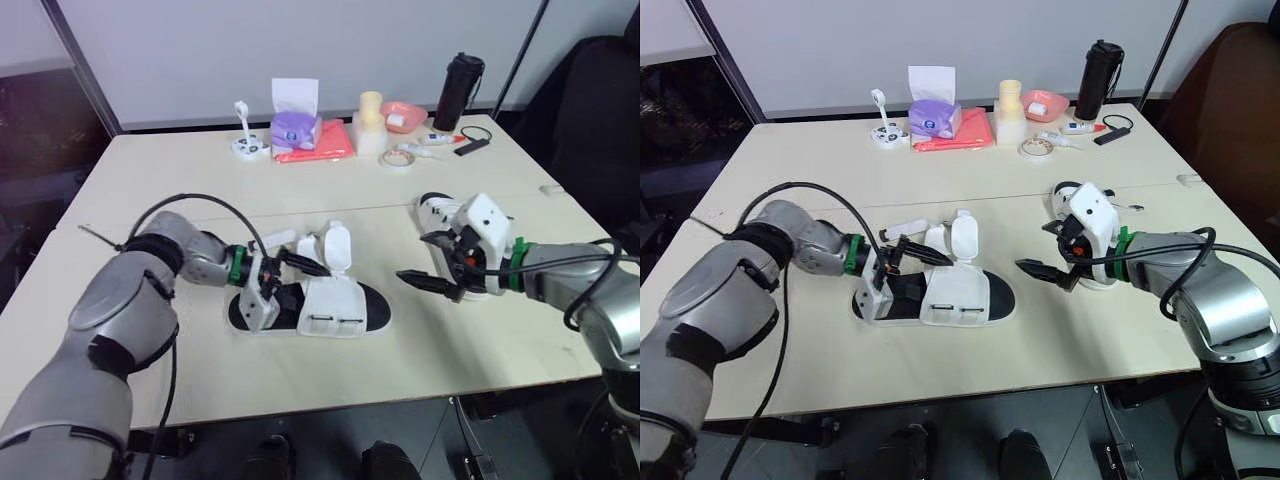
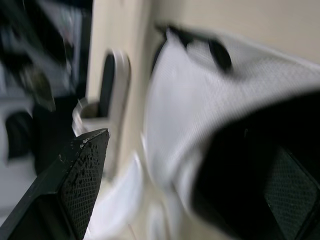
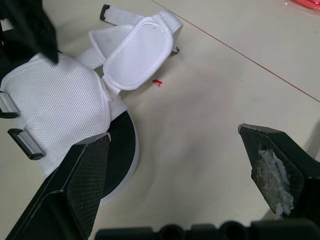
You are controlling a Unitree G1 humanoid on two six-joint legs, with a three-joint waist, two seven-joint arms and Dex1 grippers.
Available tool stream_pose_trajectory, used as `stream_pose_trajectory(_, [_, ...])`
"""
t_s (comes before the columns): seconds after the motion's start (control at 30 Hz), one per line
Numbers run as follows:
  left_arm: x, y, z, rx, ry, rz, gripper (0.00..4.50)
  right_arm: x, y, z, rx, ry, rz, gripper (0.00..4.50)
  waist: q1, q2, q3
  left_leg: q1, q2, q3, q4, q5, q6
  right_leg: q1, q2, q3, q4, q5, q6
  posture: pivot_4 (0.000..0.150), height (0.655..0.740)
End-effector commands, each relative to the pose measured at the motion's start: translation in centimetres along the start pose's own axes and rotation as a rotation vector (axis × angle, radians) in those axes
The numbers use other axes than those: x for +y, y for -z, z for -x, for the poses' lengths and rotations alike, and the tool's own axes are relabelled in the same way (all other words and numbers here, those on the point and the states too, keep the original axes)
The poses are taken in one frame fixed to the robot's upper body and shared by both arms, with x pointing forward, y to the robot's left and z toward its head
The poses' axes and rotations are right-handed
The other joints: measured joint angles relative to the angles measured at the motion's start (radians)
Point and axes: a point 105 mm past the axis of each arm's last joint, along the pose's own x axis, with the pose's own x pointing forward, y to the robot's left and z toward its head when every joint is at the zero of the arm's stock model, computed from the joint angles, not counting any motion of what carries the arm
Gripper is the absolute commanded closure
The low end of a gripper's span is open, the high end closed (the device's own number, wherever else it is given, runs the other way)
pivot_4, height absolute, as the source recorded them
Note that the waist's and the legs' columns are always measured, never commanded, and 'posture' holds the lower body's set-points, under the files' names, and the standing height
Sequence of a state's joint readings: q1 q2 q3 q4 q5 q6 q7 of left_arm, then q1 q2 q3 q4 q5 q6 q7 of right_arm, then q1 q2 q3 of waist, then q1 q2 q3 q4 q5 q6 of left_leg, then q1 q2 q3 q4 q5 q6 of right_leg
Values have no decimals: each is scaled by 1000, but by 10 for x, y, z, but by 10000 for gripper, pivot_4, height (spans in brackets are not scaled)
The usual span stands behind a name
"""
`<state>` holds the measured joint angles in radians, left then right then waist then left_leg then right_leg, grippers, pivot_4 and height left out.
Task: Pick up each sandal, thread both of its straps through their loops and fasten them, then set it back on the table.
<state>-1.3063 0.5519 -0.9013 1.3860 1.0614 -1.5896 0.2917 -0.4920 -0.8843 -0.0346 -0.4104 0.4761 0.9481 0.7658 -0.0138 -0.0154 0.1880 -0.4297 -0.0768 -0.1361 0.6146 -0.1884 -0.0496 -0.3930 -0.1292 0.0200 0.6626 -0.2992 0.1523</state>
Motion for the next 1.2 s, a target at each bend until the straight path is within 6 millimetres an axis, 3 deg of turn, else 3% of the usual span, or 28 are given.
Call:
stream_pose_trajectory(0.03, [-4,19,25,174,-62,210,256,2,-9,1,-34,-1,37,0,0,0,0,0,0,0,0,0,0,0,0,0,0,0,0,1500,7400])
stream_pose_trajectory(0.13, [-8,33,35,278,-131,602,256,3,-8,-1,-34,-7,33,0,-1,0,0,0,0,1,0,0,0,0,0,0,0,0,0,1500,7400])
stream_pose_trajectory(0.27, [-4,39,47,127,-211,1153,256,6,-7,-3,-35,-18,30,0,-7,0,0,0,0,0,0,0,0,1,0,-2,1,0,0,1500,7400])
stream_pose_trajectory(0.47, [-4,30,52,-74,-216,1485,256,8,-6,-6,-32,-33,24,0,-29,0,0,0,0,-2,0,0,0,0,0,-3,3,-1,2,1500,7400])
stream_pose_trajectory(0.5, [-4,27,52,-114,-198,1526,2651,9,-5,-6,-31,-38,24,0,-32,0,0,0,0,-2,0,0,0,0,0,-3,3,-1,2,1500,7400])
stream_pose_trajectory(0.63, [-4,19,49,-209,-142,1625,17241,10,-7,-8,-35,-55,18,0,-40,0,0,0,0,-2,0,0,0,-1,0,-4,4,-1,2,1500,7400])
stream_pose_trajectory(0.8, [-20,11,42,-206,-38,1644,43786,11,-7,-14,-37,-78,14,0,-45,0,0,0,0,-2,-1,0,0,-1,0,-4,4,-1,2,1500,7400])
stream_pose_trajectory(1.0, [-58,-2,40,-134,88,1543,44818,9,-12,-25,-45,-104,32,0,-55,0,0,1,1,-1,-2,0,0,-1,0,-4,4,-1,2,1500,7400])
stream_pose_trajectory(1.2, [-60,5,32,-98,-17,1500,44818,10,-18,-31,-63,-130,35,0,-48,0,0,2,1,-1,-1,0,0,-1,0,-4,5,-1,2,1500,7400])
